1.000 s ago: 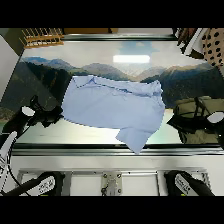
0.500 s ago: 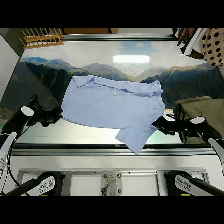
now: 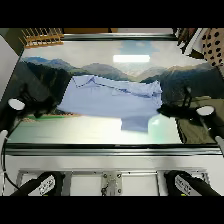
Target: Fold the clothes and pants, and hang the long-sleeved shirts on hangers.
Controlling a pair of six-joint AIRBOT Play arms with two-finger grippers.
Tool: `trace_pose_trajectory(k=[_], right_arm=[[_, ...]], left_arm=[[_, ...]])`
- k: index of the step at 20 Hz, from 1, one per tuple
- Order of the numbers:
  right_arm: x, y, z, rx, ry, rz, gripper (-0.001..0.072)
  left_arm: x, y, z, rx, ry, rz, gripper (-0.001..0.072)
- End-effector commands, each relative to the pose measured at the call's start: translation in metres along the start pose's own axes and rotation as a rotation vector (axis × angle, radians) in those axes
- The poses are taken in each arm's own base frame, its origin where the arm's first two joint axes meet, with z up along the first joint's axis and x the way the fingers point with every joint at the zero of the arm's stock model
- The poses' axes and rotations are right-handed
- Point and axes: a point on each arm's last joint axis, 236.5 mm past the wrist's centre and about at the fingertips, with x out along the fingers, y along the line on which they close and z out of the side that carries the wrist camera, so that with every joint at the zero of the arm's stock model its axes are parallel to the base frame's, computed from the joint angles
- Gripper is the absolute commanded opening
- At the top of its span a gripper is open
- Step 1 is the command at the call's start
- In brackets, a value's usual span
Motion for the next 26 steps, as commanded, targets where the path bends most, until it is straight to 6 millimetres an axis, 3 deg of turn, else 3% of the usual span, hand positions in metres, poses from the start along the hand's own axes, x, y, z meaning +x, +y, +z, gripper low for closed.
trace_pose_trajectory(k=[1,3,4,5,7,8,10,11,13,15,16,18,21,22,25,26], right_arm=[[-0.117,0.084,0.105,-0.345,-0.303,-0.015,0.0011],[-0.211,0.147,0.147,-0.499,-0.549,-0.023,0.0011],[-0.26,0.177,0.155,-0.559,-0.671,-0.019,0.0011],[-0.3,0.201,0.156,-0.602,-0.777,-0.015,0.0011],[-0.372,0.237,0.144,-0.661,-0.975,-0.01,0.0011],[-0.4,0.248,0.133,-0.682,-1.052,-0.014,0.0011],[-0.434,0.26,0.111,-0.724,-1.134,-0.041,0.0011],[-0.444,0.262,0.103,-0.722,-1.156,-0.048,0.0011],[-0.457,0.258,0.095,-0.667,-1.179,-0.055,0.0011],[-0.446,0.247,0.095,-0.622,-1.129,-0.07,0.0011],[-0.431,0.24,0.097,-0.603,-1.069,-0.076,0.0011],[-0.387,0.221,0.1,-0.555,-0.899,-0.075,0.001],[-0.297,0.177,0.098,-0.459,-0.546,-0.088,0.001],[-0.263,0.158,0.096,-0.416,-0.416,-0.093,0.001],[-0.165,0.1,0.088,-0.293,-0.07,-0.103,0.001],[-0.133,0.084,0.083,-0.259,0.025,-0.098,0.001]], left_arm=[[-0.136,-0.073,0.09,0.112,-0.357,-0.131,0.0011],[-0.253,-0.117,0.115,0.196,-0.62,-0.21,0.0011],[-0.306,-0.134,0.114,0.232,-0.732,-0.242,0.0011],[-0.358,-0.148,0.105,0.267,-0.839,-0.271,0.0011],[-0.437,-0.163,0.073,0.32,-1.009,-0.305,0.0011],[-0.47,-0.167,0.055,0.341,-1.088,-0.314,0.0011],[-0.515,-0.169,0.026,0.362,-1.216,-0.315,0.0011],[-0.531,-0.169,0.013,0.368,-1.267,-0.305,0.001],[-0.54,-0.165,0.001,0.368,-1.304,-0.265,0.001],[-0.525,-0.156,0.007,0.344,-1.257,-0.216,0.001],[-0.508,-0.15,0.015,0.328,-1.199,-0.193,0.001],[-0.455,-0.141,0.037,0.276,-1.015,-0.21,0.001],[-0.335,-0.115,0.065,0.186,-0.676,-0.229,0.001],[-0.286,-0.106,0.068,0.177,-0.554,-0.216,0.001],[-0.144,-0.079,0.056,0.176,-0.229,-0.121,0.001],[-0.105,-0.074,0.05,0.174,-0.152,-0.1,0.001]])
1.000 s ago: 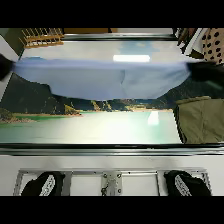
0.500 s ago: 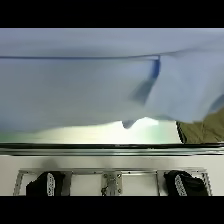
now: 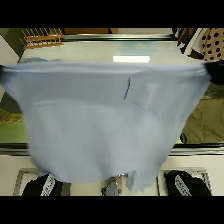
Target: Fold the clothes and pants, and hang the long-sleeved shirts on hangers.
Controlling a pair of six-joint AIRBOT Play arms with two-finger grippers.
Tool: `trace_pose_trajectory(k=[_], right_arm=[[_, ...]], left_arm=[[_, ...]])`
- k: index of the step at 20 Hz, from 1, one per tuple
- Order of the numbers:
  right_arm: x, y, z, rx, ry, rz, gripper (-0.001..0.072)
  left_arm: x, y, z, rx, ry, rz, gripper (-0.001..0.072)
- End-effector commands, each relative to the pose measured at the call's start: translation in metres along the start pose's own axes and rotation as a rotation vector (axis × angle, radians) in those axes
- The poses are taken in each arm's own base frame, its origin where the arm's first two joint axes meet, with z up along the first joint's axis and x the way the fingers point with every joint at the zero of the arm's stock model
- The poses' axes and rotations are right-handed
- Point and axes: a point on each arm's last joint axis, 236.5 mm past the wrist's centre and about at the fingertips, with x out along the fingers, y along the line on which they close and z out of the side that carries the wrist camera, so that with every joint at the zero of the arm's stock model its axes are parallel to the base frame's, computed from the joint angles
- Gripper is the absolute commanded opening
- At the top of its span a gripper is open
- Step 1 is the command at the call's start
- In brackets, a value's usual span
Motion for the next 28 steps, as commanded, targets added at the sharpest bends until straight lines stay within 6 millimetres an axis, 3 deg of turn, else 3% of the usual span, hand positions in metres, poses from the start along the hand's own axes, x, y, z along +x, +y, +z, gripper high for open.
trace_pose_trajectory(k=[1,4,6,8,10,13,16,23,26,28], right_arm=[[0.103,-0.032,-0.083,0.122,0.411,0.051,0.001],[0.189,-0.059,-0.135,0.14,0.57,0.038,0.001],[0.234,-0.074,-0.156,0.143,0.618,0.019,0.001],[0.266,-0.084,-0.154,0.149,0.592,0.007,0.0011],[0.283,-0.092,-0.138,0.168,0.522,-0.018,0.001],[0.279,-0.098,-0.125,0.189,0.476,-0.051,0.001],[0.26,-0.094,-0.139,0.153,0.504,-0.077,0.001],[0.209,-0.078,-0.252,0.212,0.645,-0.106,0.001],[0.202,-0.079,-0.297,0.24,0.718,-0.118,0.0012],[0.204,-0.082,-0.307,0.251,0.715,-0.127,0.0014]], left_arm=[[0.119,0.035,-0.09,-0.017,0.328,0.057,0.001],[0.194,0.055,-0.125,-0.041,0.418,0.087,0.001],[0.233,0.062,-0.136,-0.047,0.461,0.095,0.001],[0.258,0.063,-0.135,-0.042,0.478,0.092,0.001],[0.274,0.062,-0.126,-0.036,0.472,0.085,0.001],[0.273,0.067,-0.115,-0.04,0.467,0.09,0.001],[0.251,0.077,-0.127,-0.033,0.467,0.113,0.001],[0.198,0.124,-0.232,-0.065,0.561,0.201,0.001],[0.192,0.14,-0.26,-0.093,0.587,0.233,0.001],[0.19,0.144,-0.272,-0.102,0.602,0.241,0.001]])
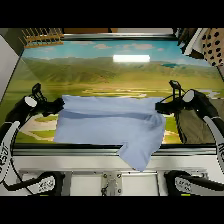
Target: Fold the clothes and pants, and hang the long-sleeved shirts on hangers.
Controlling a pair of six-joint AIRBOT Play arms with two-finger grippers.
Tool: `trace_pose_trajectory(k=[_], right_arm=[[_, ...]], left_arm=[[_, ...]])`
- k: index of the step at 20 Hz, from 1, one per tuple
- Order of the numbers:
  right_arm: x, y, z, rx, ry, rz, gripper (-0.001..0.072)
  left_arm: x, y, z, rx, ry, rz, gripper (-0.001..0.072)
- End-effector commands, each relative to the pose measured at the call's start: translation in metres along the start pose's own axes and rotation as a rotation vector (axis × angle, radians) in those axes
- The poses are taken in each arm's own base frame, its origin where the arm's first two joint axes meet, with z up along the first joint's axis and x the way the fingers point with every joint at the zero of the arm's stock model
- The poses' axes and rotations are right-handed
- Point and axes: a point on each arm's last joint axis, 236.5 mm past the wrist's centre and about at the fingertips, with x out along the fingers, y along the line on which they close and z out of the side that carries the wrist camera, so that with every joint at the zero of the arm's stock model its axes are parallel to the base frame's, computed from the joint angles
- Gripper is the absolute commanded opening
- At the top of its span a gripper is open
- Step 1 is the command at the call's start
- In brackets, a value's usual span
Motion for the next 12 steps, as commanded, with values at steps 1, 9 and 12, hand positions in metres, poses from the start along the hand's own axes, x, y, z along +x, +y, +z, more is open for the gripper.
trace_pose_trajectory(k=[1,9,12], right_arm=[[0.015,-0.006,-0.02,0.029,0.009,-0.006,0.0016],[-0.068,-0.01,0.014,0.056,-0.157,0.01,0.0612],[-0.124,-0.012,0.025,0.052,-0.313,-0.005,0.0612]], left_arm=[[0.009,0.013,-0.023,-0.019,0.024,0.018,0.0011],[-0.077,0.029,0.01,-0.001,-0.042,0.051,0.0546],[-0.107,0.076,-0.031,-0.056,0.006,0.147,0.0545]])
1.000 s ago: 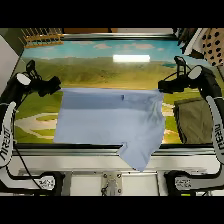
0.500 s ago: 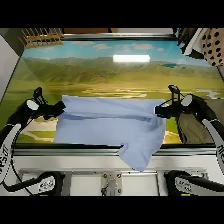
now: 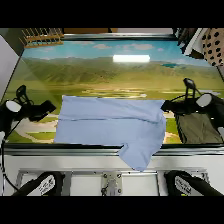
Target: Fold the clothes and pants, and hang the long-sleeved shirts on hangers.
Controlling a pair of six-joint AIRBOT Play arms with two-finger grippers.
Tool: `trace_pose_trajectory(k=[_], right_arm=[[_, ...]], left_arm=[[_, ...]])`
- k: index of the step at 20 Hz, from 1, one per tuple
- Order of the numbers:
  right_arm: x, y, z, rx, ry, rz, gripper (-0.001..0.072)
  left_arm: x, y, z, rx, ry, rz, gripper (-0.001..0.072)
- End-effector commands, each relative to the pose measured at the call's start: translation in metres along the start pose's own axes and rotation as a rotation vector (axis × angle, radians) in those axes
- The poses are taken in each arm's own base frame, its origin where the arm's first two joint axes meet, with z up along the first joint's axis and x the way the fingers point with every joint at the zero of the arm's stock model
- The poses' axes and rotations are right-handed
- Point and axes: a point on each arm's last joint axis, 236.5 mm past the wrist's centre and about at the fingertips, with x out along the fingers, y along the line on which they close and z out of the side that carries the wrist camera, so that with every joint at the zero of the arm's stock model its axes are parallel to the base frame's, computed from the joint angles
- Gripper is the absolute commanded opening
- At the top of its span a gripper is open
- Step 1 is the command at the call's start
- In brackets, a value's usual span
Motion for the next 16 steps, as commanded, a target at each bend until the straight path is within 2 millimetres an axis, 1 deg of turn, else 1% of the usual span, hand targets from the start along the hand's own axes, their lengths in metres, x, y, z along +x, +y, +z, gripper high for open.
trace_pose_trajectory(k=[1,2,4,5,6,7,8,11,16], right_arm=[[-0.057,0.001,0.02,-0.011,-0.153,-0.008,0.0612],[-0.066,0.004,0.023,-0.019,-0.18,-0.006,0.0612],[-0.073,0.007,0.024,-0.026,-0.202,-0.003,0.0612],[-0.074,0.007,0.024,-0.026,-0.202,-0.004,0.0612],[-0.073,0.007,0.024,-0.026,-0.201,-0.004,0.0612],[-0.073,0.007,0.024,-0.026,-0.201,-0.003,0.0612],[-0.073,0.008,0.024,-0.023,-0.201,0.0,0.0612],[-0.073,0.008,0.024,-0.024,-0.201,0.001,0.0612],[-0.073,0.008,0.023,-0.024,-0.197,0.0,0.0612]], left_arm=[[-0.03,0.051,-0.049,-0.072,0.074,0.1,0.0545],[-0.027,0.063,-0.07,-0.115,0.095,0.11,0.0545],[-0.017,0.079,-0.107,-0.217,0.136,0.126,0.0545],[-0.012,0.083,-0.123,-0.252,0.154,0.131,0.0545],[-0.006,0.083,-0.135,-0.275,0.167,0.121,0.0545],[0.0,0.078,-0.143,-0.301,0.17,0.096,0.0545],[0.006,0.071,-0.147,-0.332,0.164,0.063,0.0545],[0.024,0.056,-0.149,-0.373,0.14,0.006,0.0545],[0.05,0.027,-0.147,-0.328,0.21,-0.01,0.0545]])
